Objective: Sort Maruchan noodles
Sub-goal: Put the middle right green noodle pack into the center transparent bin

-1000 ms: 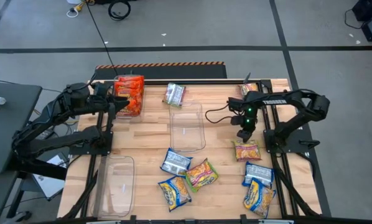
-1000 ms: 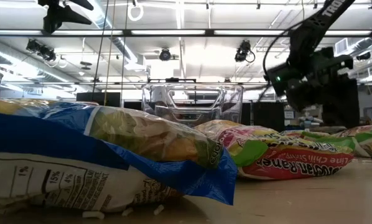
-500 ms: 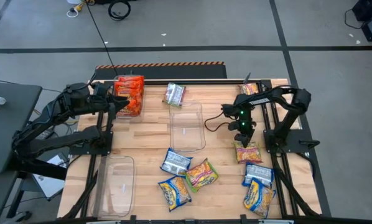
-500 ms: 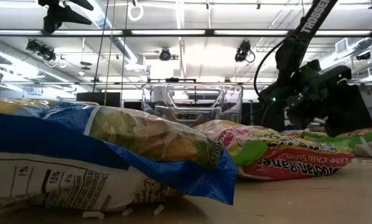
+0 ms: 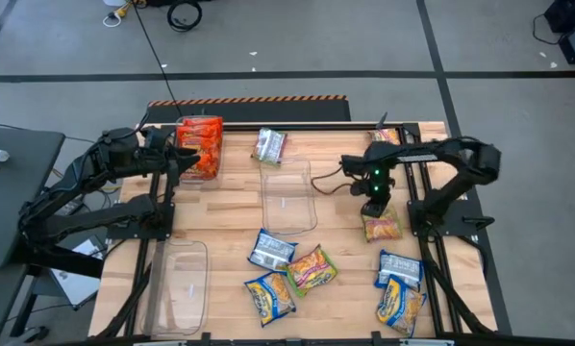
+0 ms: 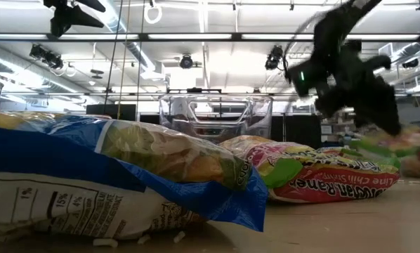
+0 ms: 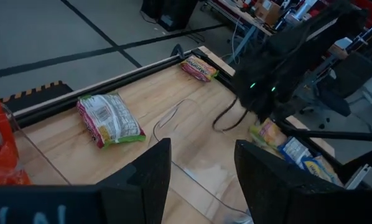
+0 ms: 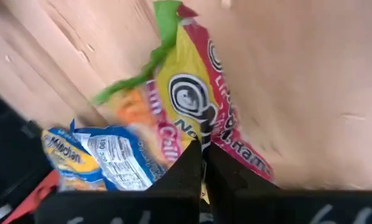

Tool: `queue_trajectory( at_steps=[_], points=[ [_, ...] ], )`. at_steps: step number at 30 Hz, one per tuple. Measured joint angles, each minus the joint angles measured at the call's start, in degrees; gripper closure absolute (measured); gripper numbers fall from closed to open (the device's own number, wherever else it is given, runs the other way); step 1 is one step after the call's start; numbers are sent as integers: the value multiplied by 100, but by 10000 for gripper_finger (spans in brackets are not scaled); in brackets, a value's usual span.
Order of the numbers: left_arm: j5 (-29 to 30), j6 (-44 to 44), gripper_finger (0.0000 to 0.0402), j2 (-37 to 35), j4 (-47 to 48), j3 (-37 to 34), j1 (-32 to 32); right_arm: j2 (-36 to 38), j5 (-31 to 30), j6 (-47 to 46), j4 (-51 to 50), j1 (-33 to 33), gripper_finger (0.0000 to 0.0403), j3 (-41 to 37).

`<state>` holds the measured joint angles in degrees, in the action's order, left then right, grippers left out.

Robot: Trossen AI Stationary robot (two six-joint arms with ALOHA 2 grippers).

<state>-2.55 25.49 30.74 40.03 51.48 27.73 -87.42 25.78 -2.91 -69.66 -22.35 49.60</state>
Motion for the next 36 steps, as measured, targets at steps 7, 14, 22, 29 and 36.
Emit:
queue_trajectory(
  at_steps=[7,14,22,29,36],
  points=[
    [237,-387,221,0,-10,0,0,987,-2040,-950,-438,765,396,1664],
    [789,-861,221,236,-383,-2,2,892,-4294,-1493,305,1709,399,3101],
    [787,-1004,221,1189,-330,124,7,-652,-5240,-1108,2051,2002,400,4103],
    [1073,-1399,221,1598,1566,1243,4,-2100,-5494,-618,2405,1900,400,4704],
    [1601,-1326,221,1412,2807,1960,6,-2972,-5990,-650,2517,1781,398,4766]
  ],
)
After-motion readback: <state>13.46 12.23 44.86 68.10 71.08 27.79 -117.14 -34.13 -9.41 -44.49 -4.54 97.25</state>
